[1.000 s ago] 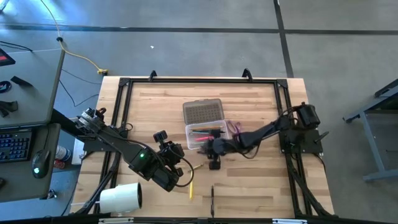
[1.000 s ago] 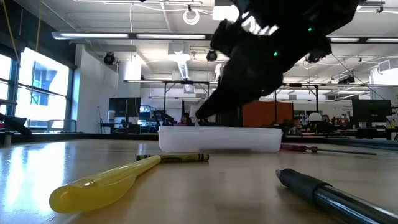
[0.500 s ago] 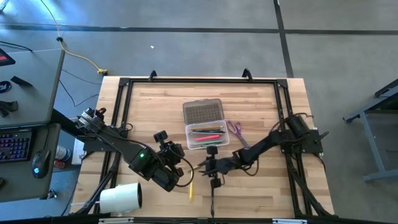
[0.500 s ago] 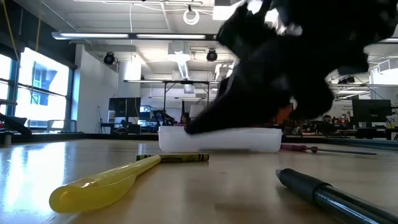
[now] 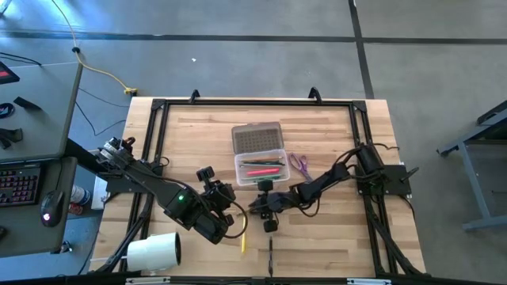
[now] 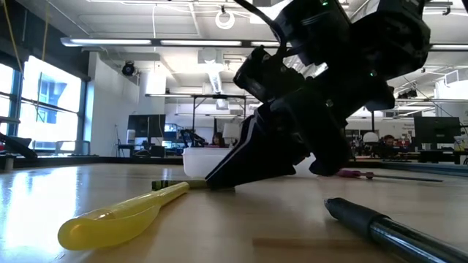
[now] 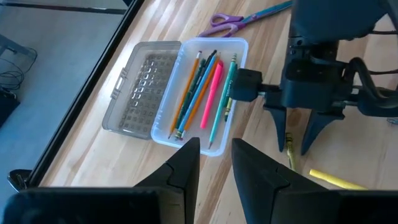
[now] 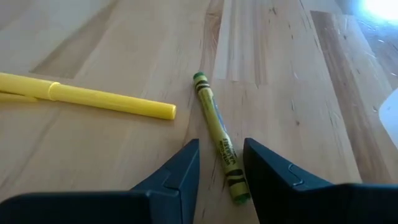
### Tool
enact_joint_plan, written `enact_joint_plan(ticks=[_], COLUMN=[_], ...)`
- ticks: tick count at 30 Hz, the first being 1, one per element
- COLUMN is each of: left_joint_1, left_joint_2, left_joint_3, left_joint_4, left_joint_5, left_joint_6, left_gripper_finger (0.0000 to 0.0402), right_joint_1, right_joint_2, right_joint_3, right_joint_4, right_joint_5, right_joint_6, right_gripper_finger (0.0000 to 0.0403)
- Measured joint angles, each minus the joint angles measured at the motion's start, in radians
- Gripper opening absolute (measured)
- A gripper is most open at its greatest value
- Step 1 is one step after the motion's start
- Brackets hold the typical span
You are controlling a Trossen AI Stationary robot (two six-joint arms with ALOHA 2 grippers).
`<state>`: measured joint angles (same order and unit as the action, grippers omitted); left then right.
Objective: Pick & place school supplies into a supply box
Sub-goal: Put the yellow crayon into the black supply box
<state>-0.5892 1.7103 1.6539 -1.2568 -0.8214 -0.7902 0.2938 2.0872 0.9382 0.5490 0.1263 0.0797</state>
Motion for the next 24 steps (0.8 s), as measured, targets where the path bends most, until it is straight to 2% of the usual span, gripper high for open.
enact_joint_plan(ticks=[5, 12, 16, 19, 24], left_joint_1=[0.000, 0.000, 0.000, 0.000, 0.000], left_joint_2=[0.000, 0.000, 0.000, 0.000, 0.000], left_joint_3=[0.000, 0.000, 0.000, 0.000, 0.000], left_joint_4=[0.000, 0.001, 0.002, 0.001, 0.001], left_joint_5=[0.000, 0.000, 0.001, 0.001, 0.001], left_joint_6=[0.000, 0.000, 0.000, 0.000, 0.000], left_gripper_finger=[0.0127, 0.0127, 0.0127, 0.0127, 0.0127], right_joint_1=[0.024, 0.029, 0.030, 0.031, 0.031], right_joint_2=[0.000, -0.001, -0.012, -0.045, -0.142], right_joint_3=[0.000, -0.001, -0.005, -0.007, -0.006], right_joint_4=[-0.017, -0.035, 0.008, 0.018, -0.037], right_joint_5=[0.014, 0.045, 0.055, 0.056, 0.147], right_joint_6=[0.016, 0.063, 0.055, 0.062, 0.043], right_gripper_finger=[0.0091, 0.0010, 0.0020, 0.0011, 0.0012])
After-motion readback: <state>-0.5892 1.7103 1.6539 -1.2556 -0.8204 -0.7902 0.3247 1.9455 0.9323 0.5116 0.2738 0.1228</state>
